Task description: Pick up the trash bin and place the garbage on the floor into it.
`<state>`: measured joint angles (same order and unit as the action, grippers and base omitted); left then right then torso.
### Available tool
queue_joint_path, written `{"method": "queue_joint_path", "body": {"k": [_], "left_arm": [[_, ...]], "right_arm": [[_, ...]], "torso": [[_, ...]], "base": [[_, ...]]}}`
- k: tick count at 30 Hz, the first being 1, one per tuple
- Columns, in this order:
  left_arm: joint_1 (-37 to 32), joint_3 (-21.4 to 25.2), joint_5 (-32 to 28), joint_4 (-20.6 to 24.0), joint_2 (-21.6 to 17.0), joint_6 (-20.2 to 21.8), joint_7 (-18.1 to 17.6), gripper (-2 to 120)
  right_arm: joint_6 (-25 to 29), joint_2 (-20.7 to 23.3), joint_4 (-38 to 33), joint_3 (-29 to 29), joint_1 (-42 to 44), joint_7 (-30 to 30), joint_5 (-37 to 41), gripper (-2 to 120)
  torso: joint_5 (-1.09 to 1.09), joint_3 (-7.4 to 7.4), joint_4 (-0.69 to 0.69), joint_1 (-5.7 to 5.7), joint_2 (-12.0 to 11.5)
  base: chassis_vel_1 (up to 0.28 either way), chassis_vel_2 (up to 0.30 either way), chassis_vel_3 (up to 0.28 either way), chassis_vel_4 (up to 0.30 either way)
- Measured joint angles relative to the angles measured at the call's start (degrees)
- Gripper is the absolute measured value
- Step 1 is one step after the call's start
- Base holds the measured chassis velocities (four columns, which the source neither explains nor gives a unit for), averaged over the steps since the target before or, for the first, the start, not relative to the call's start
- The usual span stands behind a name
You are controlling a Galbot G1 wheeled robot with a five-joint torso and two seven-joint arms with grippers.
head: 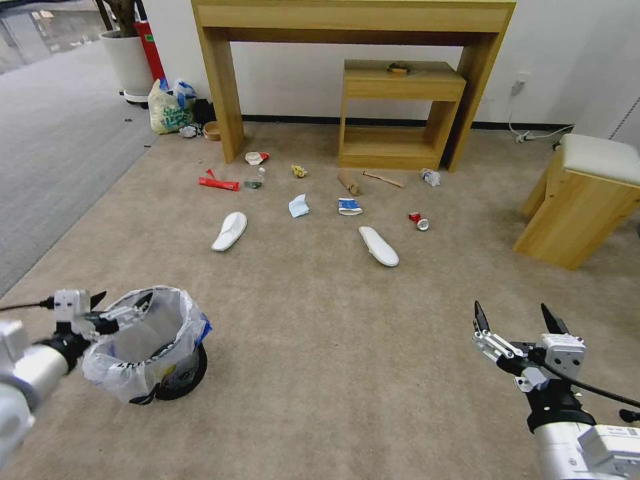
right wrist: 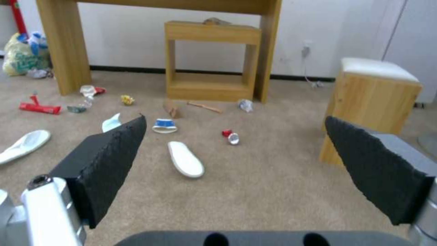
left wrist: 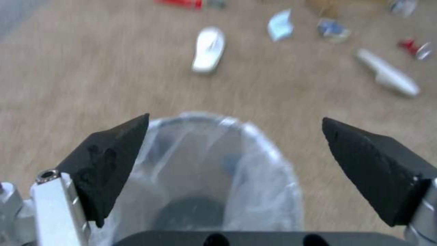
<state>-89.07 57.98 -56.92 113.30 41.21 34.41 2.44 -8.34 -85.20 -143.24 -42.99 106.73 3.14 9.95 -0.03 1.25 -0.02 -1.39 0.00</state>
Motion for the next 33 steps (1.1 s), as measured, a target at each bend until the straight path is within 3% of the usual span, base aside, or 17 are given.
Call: {"method": "queue_joint_path", "body": {"k": [3, 4, 7, 12, 13, 14, 15, 17, 21, 23, 25, 26, 27, 29, 33], "left_arm": [[3.3, -1.4, -2.7, -8.8, -6.2, 5.6, 2.3, 100], [3.3, -1.4, -2.7, -8.8, -6.2, 5.6, 2.3, 100], [4.8, -2.7, -2.3, -16.8, -11.3, 7.8, 6.8, 100], [7.4, -4.8, -2.0, -22.5, -14.7, 8.2, 11.8, 100], [8.0, -5.4, -1.8, -23.5, -15.3, 8.2, 13.7, 100], [8.9, -6.4, -0.4, -25.1, -16.4, 8.2, 18.1, 100], [8.9, -6.4, -0.4, -25.1, -16.4, 8.2, 18.1, 100], [11.0, -8.9, 4.0, -27.4, -17.3, 8.2, 24.1, 100], [15.4, -13.5, 8.0, -30.3, -17.3, 8.1, 27.3, 100], [16.1, -14.2, 8.4, -30.7, -17.2, 8.1, 27.5, 100], [19.7, -18.0, 10.7, -32.8, -16.7, 8.0, 28.4, 100], [23.9, -23.2, 12.1, -35.4, -16.0, 8.0, 29.2, 100], [23.9, -23.2, 12.1, -35.4, -16.0, 8.0, 29.2, 100], [28.2, -29.0, 14.8, -38.7, -15.2, 7.9, 30.0, 100], [31.7, -32.1, 18.1, -41.2, -13.0, 7.7, 30.2, 100]], "right_arm": [[-3.4, 1.0, 0.0, -0.5, -1.1, 1.6, 4.3, 100], [-3.4, 1.0, 0.0, -0.5, -1.1, 1.6, 4.3, 100], [-5.1, 2.0, 0.0, -0.9, -2.0, 2.2, 6.7, 100], [-6.0, 2.8, 0.0, -1.0, -3.3, 2.5, 8.1, 100], [-6.3, 2.9, 0.0, -1.0, -3.6, 2.6, 8.5, 100], [-6.9, 3.1, 0.2, -0.9, -4.0, 2.8, 9.4, 100], [-6.9, 3.1, 0.2, -0.9, -4.0, 2.8, 9.4, 100], [-8.1, 3.7, 0.8, -0.8, -4.5, 3.2, 11.4, 100], [-8.7, 4.4, 1.3, -1.0, -4.7, 3.8, 12.8, 100], [-8.7, 4.5, 1.3, -1.0, -4.8, 3.8, 12.9, 100], [-9.0, 4.8, 1.4, -1.3, -4.8, 4.2, 13.6, 100], [-9.8, 4.9, 1.4, -1.6, -4.8, 5.1, 15.3, 100], [-9.8, 4.9, 1.4, -1.6, -4.8, 5.1, 15.3, 100], [-11.1, 4.6, 1.0, -1.6, -4.6, 6.8, 18.0, 100], [-12.0, 4.0, 0.2, -1.7, -3.8, 7.2, 18.8, 100]], "torso": [[-0.01, 0.00, 0.00, 0.00, 0.0], [-0.01, 0.00, 0.00, 0.00, 0.0], [0.00, 0.00, 0.03, 0.00, 0.0], [0.00, 0.00, 0.02, 0.00, 0.0], [0.00, 0.00, 0.02, 0.00, 0.0], [0.00, 0.00, 0.02, 0.00, 0.0], [0.00, 0.00, 0.02, 0.00, 0.0], [0.03, -0.01, 0.02, 0.00, 0.0], [0.00, 0.00, 0.03, 0.00, 0.0], [0.00, -0.01, 0.02, 0.00, 0.0], [0.03, -0.01, 0.02, 0.00, 0.0], [-0.01, 0.00, 0.00, 0.00, 0.0], [-0.01, 0.00, 0.00, 0.00, 0.0], [0.03, 0.00, 0.02, 0.00, 0.0], [-0.03, 0.00, 0.02, 0.00, 0.0]], "base": [[0.000, 0.000, 0.000, 0.000], [0.000, 0.000, 0.000, 0.000], [0.000, 0.000, 0.000, 0.000], [0.000, 0.000, 0.000, 0.000], [0.000, 0.000, 0.000, 0.000], [0.000, 0.000, 0.000, 0.000], [0.000, 0.000, 0.000, 0.000], [0.000, 0.000, 0.000, 0.000], [0.000, 0.000, 0.000, 0.000], [0.000, 0.000, 0.000, 0.000], [0.000, 0.000, 0.000, 0.000], [0.000, 0.000, 0.000, 0.000], [0.000, 0.000, 0.000, 0.000], [0.000, 0.000, 0.000, 0.000], [0.000, 0.000, 0.000, 0.000]]}}
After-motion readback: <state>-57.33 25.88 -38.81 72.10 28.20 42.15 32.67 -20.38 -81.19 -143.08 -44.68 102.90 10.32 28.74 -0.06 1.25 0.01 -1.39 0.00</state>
